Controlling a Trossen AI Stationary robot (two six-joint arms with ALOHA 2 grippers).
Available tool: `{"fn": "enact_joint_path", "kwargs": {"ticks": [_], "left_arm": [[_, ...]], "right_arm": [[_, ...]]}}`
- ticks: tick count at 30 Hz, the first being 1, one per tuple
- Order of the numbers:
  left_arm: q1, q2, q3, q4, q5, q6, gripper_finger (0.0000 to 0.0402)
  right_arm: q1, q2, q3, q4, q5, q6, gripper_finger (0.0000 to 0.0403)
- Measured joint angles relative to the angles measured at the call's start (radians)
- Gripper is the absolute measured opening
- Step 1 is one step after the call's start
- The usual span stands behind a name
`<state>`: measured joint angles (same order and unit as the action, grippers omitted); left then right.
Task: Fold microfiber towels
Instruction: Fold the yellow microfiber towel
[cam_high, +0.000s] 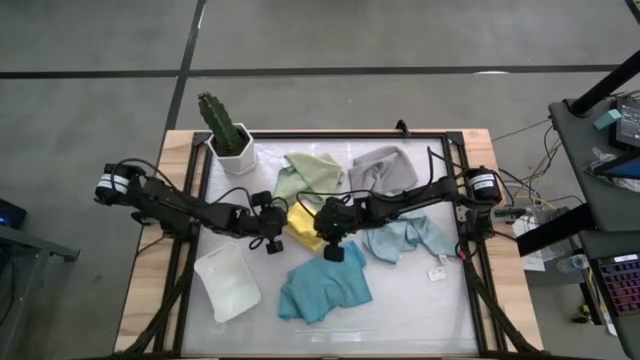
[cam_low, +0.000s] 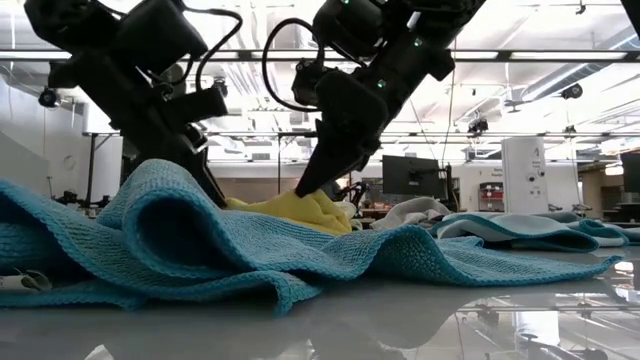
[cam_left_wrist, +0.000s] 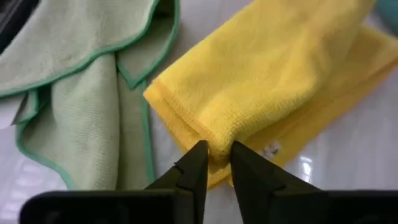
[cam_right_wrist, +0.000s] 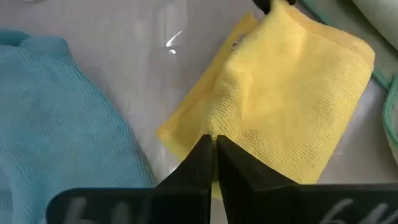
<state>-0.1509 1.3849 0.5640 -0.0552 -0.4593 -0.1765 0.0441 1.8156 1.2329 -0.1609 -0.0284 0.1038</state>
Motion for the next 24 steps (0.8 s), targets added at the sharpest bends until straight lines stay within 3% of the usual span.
{"fn": "enact_joint_path", "kwargs": {"ticks": [14, 24], "left_arm": [[-0.001, -0.127, -0.001, -0.152, 0.035, -0.026, 0.0048], [-0.001, -0.140, 0.022, -0.271, 0.039, -0.029, 0.0144]], "right_arm": [[0.000, 0.032, 0.000, 0.139, -0.085, 0.023, 0.0009], [0.000, 0.065, 0.000, 0.220, -0.138, 0.054, 0.0009]]}}
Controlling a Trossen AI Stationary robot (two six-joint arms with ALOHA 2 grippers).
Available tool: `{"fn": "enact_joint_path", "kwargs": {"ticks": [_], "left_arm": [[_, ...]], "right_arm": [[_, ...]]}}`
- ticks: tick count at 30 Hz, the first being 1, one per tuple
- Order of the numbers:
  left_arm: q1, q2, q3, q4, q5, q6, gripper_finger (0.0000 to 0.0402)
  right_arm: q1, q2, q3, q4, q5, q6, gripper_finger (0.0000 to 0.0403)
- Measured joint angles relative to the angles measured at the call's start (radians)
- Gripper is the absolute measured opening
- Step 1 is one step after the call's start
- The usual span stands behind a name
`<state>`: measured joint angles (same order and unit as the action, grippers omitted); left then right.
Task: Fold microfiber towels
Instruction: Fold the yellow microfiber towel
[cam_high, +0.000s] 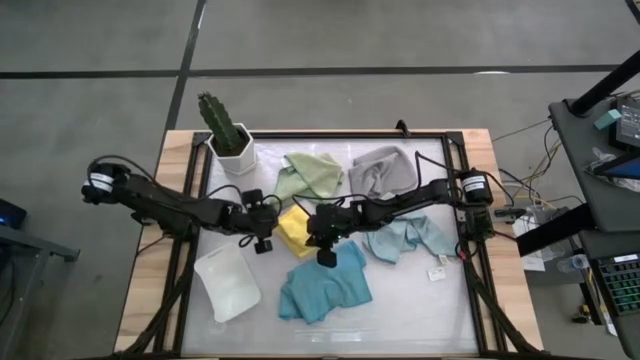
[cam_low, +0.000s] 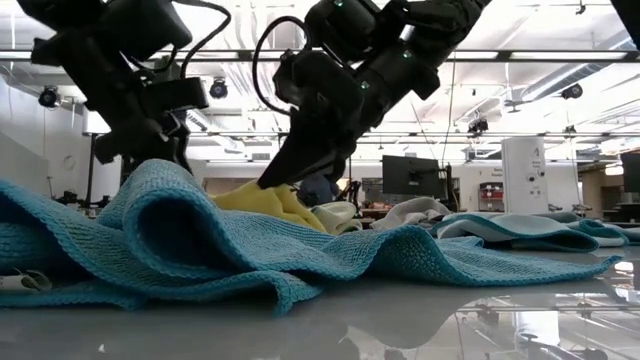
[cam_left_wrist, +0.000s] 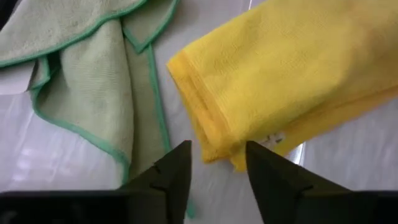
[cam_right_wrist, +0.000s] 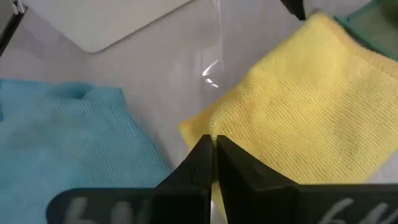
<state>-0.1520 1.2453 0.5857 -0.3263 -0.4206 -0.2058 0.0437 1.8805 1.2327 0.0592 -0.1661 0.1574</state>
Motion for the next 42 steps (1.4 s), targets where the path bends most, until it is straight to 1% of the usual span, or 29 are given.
{"fn": "enact_joint_path", "kwargs": {"ticks": [3, 5, 7, 11, 13, 17, 19, 22, 25, 30, 36, 42], "left_arm": [[0.000, -0.019, 0.034, -0.093, 0.022, 0.002, 0.0166], [0.000, -0.031, 0.038, -0.122, 0.043, 0.001, 0.0172], [-0.001, -0.043, 0.037, -0.117, 0.066, -0.017, 0.0172], [-0.006, -0.036, 0.028, -0.091, 0.167, -0.067, 0.0173], [-0.018, -0.017, 0.022, -0.049, 0.182, -0.080, 0.0169], [-0.057, 0.037, 0.002, 0.031, 0.205, -0.101, 0.0144], [-0.072, 0.063, -0.002, 0.036, 0.209, -0.110, 0.0126], [-0.075, 0.103, -0.003, 0.041, 0.210, -0.129, 0.0098], [-0.075, 0.145, -0.004, 0.094, 0.208, -0.129, 0.0073], [-0.075, 0.212, -0.004, 0.144, 0.204, -0.125, 0.0039], [-0.075, 0.238, -0.003, 0.199, 0.198, -0.125, 0.0017], [-0.075, 0.226, -0.003, 0.215, 0.214, -0.124, 0.0012]], "right_arm": [[0.000, 0.000, 0.000, 0.003, 0.000, 0.000, 0.0009], [0.000, 0.000, 0.000, 0.007, 0.000, 0.000, 0.0009], [0.000, 0.000, 0.000, 0.010, 0.000, 0.000, 0.0009], [0.000, 0.000, 0.000, 0.038, 0.000, 0.020, 0.0009], [0.000, 0.004, 0.000, 0.056, 0.000, 0.026, 0.0009], [0.000, 0.006, -0.001, 0.063, 0.001, 0.035, 0.0009], [0.000, 0.006, -0.001, 0.075, 0.000, 0.045, 0.0009], [0.000, 0.006, -0.001, 0.092, 0.001, 0.051, 0.0009], [0.000, 0.006, -0.001, 0.106, 0.001, 0.052, 0.0009], [0.000, 0.006, -0.001, 0.127, 0.001, 0.052, 0.0009], [0.000, 0.037, -0.001, 0.205, 0.001, 0.070, 0.0008], [0.000, 0.114, 0.032, 0.269, -0.028, 0.082, 0.0008]]}}
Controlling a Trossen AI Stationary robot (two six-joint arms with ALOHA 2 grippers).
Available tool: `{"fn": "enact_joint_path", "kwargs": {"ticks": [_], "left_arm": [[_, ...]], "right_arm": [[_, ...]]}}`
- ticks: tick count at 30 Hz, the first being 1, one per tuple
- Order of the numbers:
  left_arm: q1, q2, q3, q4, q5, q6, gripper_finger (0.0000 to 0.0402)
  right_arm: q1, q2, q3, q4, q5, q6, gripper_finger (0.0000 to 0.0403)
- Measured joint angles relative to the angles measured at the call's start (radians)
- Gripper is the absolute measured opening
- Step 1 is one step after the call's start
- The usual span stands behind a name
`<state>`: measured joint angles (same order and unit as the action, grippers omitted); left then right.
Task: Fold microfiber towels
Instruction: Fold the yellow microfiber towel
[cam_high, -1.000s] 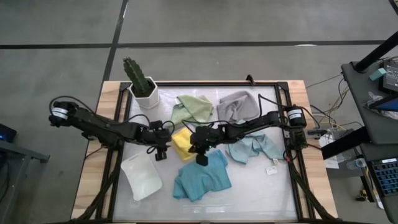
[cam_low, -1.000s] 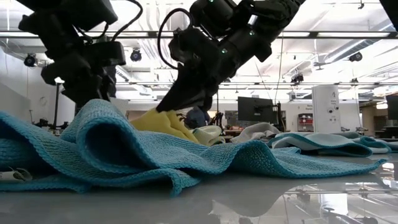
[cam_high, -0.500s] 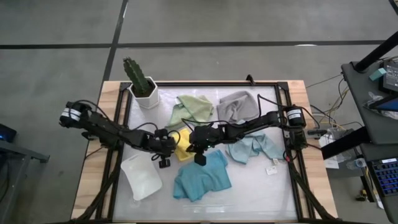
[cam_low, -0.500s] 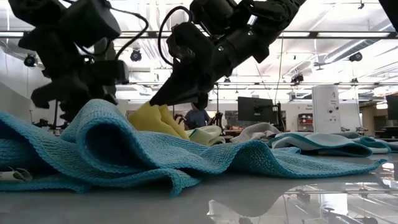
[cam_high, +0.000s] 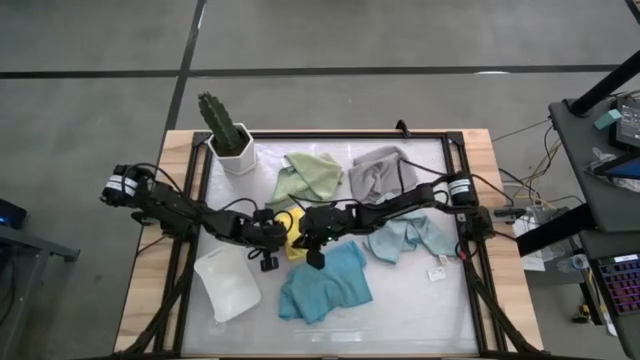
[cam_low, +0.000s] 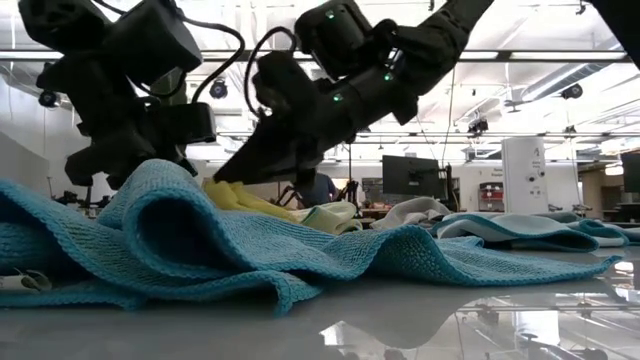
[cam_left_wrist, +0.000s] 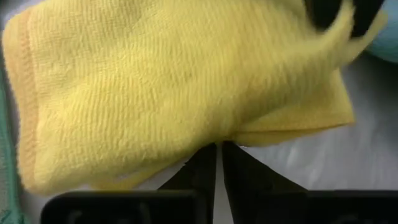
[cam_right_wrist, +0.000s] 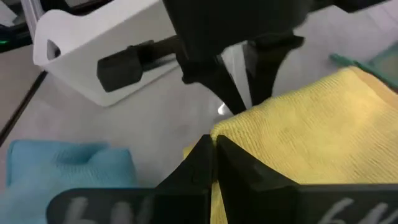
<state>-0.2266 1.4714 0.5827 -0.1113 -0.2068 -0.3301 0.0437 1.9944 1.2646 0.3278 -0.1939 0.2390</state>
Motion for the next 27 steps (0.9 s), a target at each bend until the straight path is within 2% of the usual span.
{"fn": "enact_joint_path", "kwargs": {"ticks": [5, 17, 22, 27], "left_arm": [[-0.001, 0.000, -0.002, 0.005, 0.006, -0.001, 0.0012], [0.000, -0.015, 0.004, -0.020, 0.011, -0.004, 0.0012], [0.002, -0.056, 0.004, -0.067, 0.004, -0.013, 0.0020], [0.002, -0.108, 0.010, -0.134, -0.008, -0.013, 0.0059]], "right_arm": [[0.000, 0.054, 0.055, -0.002, -0.052, -0.008, 0.0008], [0.000, 0.119, 0.106, -0.038, -0.055, -0.025, 0.0011], [0.000, 0.116, 0.107, -0.039, -0.072, -0.022, 0.0046], [0.000, 0.115, 0.107, -0.040, -0.087, -0.032, 0.0104]]}}
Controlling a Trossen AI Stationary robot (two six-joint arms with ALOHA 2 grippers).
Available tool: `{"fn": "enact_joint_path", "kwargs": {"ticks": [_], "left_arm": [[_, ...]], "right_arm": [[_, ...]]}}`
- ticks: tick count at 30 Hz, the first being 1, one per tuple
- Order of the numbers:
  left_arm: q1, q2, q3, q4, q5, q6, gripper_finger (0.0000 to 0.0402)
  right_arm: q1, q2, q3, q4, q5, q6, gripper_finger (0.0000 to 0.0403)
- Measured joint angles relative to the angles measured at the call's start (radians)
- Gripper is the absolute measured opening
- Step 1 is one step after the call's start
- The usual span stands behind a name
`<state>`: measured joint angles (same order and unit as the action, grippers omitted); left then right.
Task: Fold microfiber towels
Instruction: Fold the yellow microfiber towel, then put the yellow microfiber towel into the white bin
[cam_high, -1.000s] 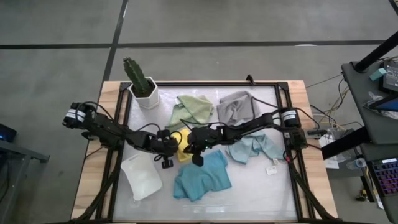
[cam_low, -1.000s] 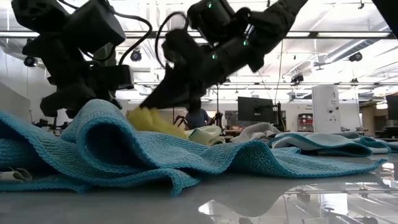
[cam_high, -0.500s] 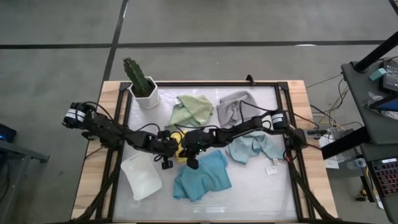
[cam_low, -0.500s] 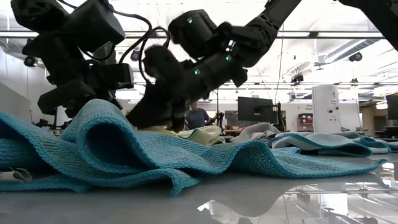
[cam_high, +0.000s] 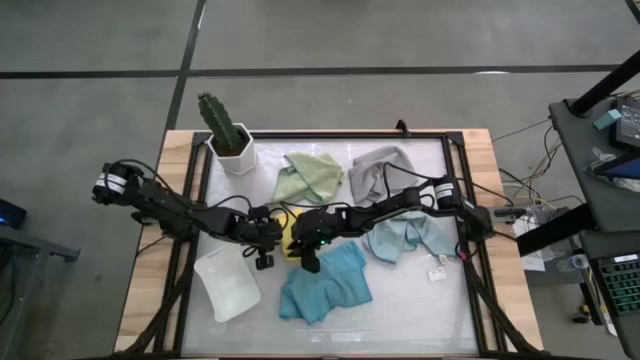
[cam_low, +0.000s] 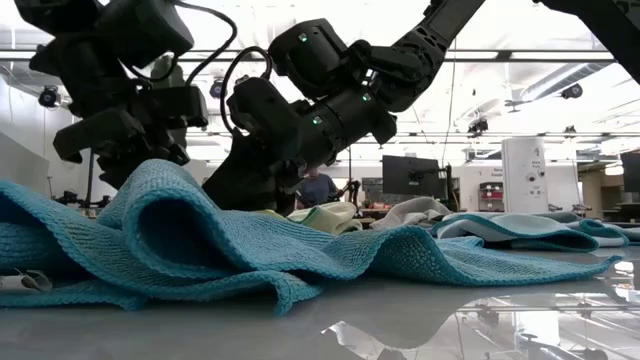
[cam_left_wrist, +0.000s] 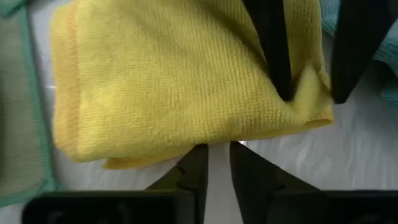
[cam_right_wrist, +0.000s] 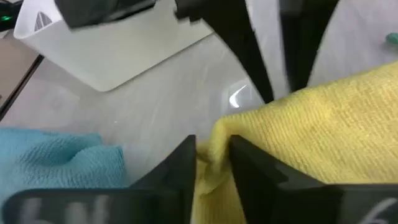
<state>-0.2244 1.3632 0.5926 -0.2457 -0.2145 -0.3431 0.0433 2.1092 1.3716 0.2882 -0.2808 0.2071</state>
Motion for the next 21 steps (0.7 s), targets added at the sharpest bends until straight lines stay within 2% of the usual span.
{"fn": "enact_joint_path", "kwargs": {"ticks": [5, 10, 14, 17, 21], "left_arm": [[0.000, -0.070, 0.006, -0.054, -0.003, 0.003, 0.0095], [0.000, -0.146, 0.011, -0.054, -0.002, 0.005, 0.0102], [0.000, -0.194, 0.016, -0.048, -0.002, 0.006, 0.0102], [0.000, -0.204, 0.016, 0.022, -0.003, 0.008, 0.0102], [-0.004, -0.172, 0.010, 0.121, -0.001, 0.010, 0.0088]], "right_arm": [[-0.002, -0.029, 0.000, -0.017, -0.017, -0.041, 0.0149], [-0.002, -0.080, -0.001, -0.085, -0.015, -0.100, 0.0168], [-0.002, -0.129, -0.002, -0.153, -0.008, -0.148, 0.0162], [-0.003, -0.161, -0.009, -0.191, -0.005, -0.175, 0.0148], [-0.002, -0.204, -0.040, -0.223, 0.080, -0.219, 0.0116]]}}
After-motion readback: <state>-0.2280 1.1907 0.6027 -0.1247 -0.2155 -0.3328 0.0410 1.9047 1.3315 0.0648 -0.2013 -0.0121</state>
